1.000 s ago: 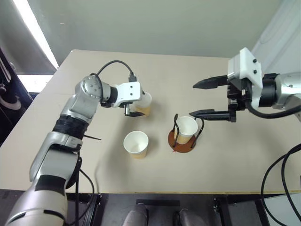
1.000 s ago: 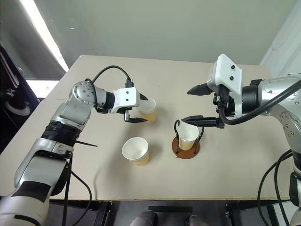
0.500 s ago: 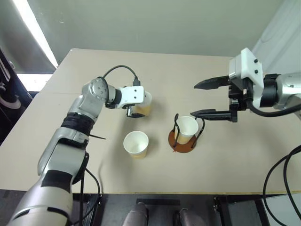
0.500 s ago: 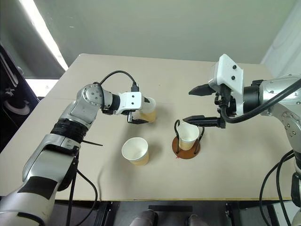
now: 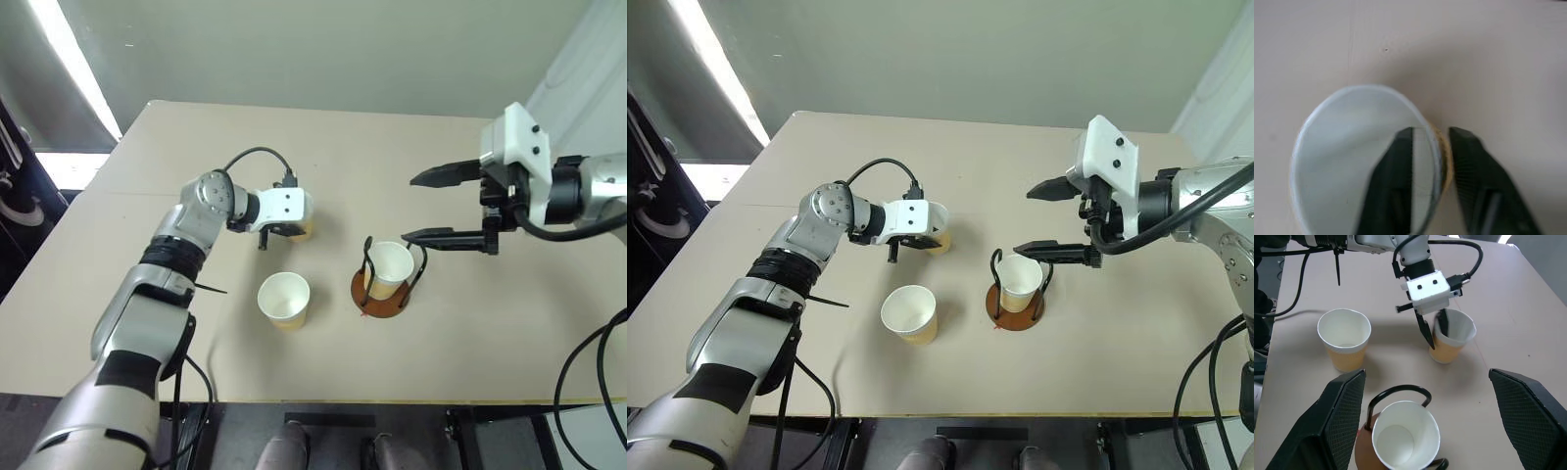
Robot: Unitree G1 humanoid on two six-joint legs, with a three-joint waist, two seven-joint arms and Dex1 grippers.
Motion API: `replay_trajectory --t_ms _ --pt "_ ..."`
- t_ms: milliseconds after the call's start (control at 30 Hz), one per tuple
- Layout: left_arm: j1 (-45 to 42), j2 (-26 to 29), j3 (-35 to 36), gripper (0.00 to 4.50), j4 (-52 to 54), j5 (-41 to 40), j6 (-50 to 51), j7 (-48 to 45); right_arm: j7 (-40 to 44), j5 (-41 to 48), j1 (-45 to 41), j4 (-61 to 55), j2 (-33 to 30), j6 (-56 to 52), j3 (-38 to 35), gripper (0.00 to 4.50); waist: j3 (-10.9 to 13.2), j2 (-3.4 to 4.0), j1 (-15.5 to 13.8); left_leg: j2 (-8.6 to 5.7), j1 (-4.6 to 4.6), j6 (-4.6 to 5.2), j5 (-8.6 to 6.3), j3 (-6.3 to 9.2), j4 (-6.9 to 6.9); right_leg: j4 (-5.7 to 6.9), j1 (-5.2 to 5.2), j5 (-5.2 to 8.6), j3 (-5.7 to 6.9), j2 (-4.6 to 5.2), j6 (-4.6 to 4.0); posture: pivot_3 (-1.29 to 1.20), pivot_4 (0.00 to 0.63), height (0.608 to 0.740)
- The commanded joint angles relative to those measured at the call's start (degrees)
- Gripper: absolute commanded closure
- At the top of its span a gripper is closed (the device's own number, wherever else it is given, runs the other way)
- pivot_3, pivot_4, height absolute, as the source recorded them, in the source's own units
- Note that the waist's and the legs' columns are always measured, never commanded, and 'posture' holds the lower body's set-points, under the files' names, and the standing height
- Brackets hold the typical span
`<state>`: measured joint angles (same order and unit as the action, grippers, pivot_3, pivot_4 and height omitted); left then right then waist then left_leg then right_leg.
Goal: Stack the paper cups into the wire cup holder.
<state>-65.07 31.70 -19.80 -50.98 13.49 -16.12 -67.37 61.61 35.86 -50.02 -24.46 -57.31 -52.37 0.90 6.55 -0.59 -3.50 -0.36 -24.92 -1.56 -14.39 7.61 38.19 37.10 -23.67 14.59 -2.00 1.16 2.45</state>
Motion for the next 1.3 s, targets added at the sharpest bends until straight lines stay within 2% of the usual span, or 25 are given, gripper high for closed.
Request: replay_trajectory --t_ms 33,267,500,633,767,1000,1300 --pt "-2.24 -0.12 1.66 4.46 1.09 -1.92 0.34 -2.43 1.39 0.24 -0.96 1.78 -1.55 2.62 -3.45 0.38 0.00 0.00 -0.02 0.00 0.00 0.00 0.00 0.00 0.00 0.01 0.00 0.00 0.00 0.00 0.00 0.00 0.150 0.740" --pt "-2.14 0.09 2.39 4.46 3.04 -3.13 1.98 -5.71 2.88 -0.22 -1.67 5.57 -2.30 5.24 -3.54 0.38 0.00 0.00 -0.03 0.00 0.00 0.00 0.00 -0.01 0.02 0.06 0.00 0.00 0.00 0.00 0.00 0.00 0.150 0.740" --pt "-2.55 0.91 5.30 4.46 9.15 -8.10 7.27 -10.36 4.34 -0.11 -0.57 6.37 -4.08 5.62 -3.61 0.38 0.00 0.00 -0.04 0.00 -0.04 0.01 0.00 -0.02 0.06 0.17 0.00 -0.01 0.00 -0.01 0.01 0.00 0.150 0.740" --pt "-2.42 1.80 7.76 4.46 15.45 -12.46 12.68 -13.33 5.30 -0.34 1.17 5.84 -6.07 5.76 -3.66 0.38 0.00 0.00 -0.05 0.00 -0.05 0.01 0.00 -0.02 0.08 0.17 0.01 -0.01 0.01 -0.01 0.02 0.00 0.150 0.740" --pt "-2.55 2.37 11.48 4.46 26.04 -21.36 24.00 -17.57 5.57 0.41 3.39 4.76 -7.48 5.47 -4.81 0.38 0.00 0.00 -0.08 0.00 -0.08 0.01 0.00 -0.04 0.10 0.20 0.02 -0.02 0.02 -0.01 0.04 0.00 0.150 0.740" --pt "-4.40 1.56 14.27 4.46 36.69 -31.92 38.64 -19.19 5.43 2.51 6.12 1.80 -8.92 3.35 -6.67 0.38 -0.01 0.00 -0.10 0.03 -0.06 0.01 0.00 -0.11 0.27 0.31 0.06 -0.03 0.02 -0.01 0.05 0.00 0.150 0.740" --pt "-6.83 -0.27 11.40 4.46 37.63 -35.26 42.17 -20.93 3.34 5.50 8.42 -1.87 -10.00 0.57 -10.30 0.38 -0.01 0.00 -0.09 0.03 0.00 0.05 -0.01 -0.11 0.79 0.57 0.08 -0.03 0.00 0.00 0.09 0.00 0.150 0.740"
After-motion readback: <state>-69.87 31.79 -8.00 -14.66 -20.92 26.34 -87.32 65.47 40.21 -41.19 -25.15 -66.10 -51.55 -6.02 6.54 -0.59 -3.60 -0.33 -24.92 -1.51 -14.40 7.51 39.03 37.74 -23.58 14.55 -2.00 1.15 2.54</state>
